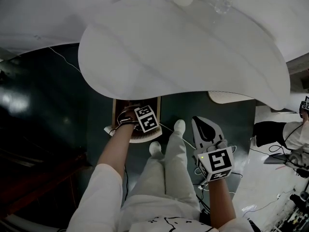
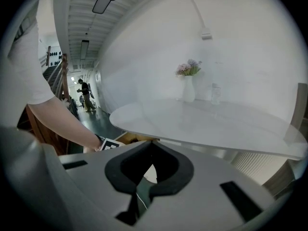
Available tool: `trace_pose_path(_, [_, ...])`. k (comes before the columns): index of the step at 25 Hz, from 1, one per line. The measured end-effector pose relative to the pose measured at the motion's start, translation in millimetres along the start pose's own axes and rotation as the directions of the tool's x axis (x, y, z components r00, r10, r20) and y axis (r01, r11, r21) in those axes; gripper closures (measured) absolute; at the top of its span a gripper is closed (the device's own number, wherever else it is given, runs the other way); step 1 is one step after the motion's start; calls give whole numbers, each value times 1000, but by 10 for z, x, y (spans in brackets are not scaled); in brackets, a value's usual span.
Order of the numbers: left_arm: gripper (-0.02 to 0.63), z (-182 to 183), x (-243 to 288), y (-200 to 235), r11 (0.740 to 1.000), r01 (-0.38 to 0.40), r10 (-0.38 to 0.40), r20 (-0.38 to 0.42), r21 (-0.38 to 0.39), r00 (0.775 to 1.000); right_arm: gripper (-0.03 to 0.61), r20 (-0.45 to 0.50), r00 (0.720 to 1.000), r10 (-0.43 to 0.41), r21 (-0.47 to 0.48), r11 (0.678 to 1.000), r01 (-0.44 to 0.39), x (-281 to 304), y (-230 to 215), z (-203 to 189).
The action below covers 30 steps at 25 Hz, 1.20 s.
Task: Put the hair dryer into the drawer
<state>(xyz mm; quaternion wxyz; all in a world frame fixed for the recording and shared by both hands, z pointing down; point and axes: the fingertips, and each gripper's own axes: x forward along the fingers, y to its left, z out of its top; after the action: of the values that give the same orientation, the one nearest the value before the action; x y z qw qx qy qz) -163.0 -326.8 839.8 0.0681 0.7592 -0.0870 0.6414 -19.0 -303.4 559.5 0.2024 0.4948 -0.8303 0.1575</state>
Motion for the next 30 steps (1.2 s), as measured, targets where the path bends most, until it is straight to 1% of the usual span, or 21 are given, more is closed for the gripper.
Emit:
trace_pose_path(4, [258,14,86,-20,1000,-8,8,-11,20,1000,577,-9,1000,3,-2,1000,-3,-17,3,-10])
trace_pose_path(7, [258,18,127,-7,999,-38,38,-6,25,999,577,-15,1000,4,5,1000,-4,-22,7,-22])
trace_pose_path(9, [258,32,133,1,999,-42,42,18,1,999,577,-14,1000,6,7,1000,-6,-17,20,-28])
trace_pose_path(11, [249,49,105,15,999,-31,32,38,-30,999,577,-10,1000,8,9,1000,-8,-12,32,-19])
trace_pose_path(14, [232,45,21,20,999,-15,17,46,-38,999,577,-2,1000,8,10,1000,-8,-15,54,8])
trace_pose_path(18, [232,-2,-119,-23,999,9,-7,48,-41,999,577,29,1000,-1,22,1000,1,-21,83,134])
trace_pose_path(20, [232,-27,-195,-19,999,0,2,51,-42,999,577,47,999,-4,30,1000,3,-29,97,214])
trace_pose_path(26, [232,-31,-500,-6,996,-23,30,87,-82,996,577,91,996,-4,19,1000,2,-89,184,472])
trace_pose_path(30, [231,-52,-695,-106,996,6,2,93,-91,996,577,119,993,-2,9,1000,1,-162,280,635])
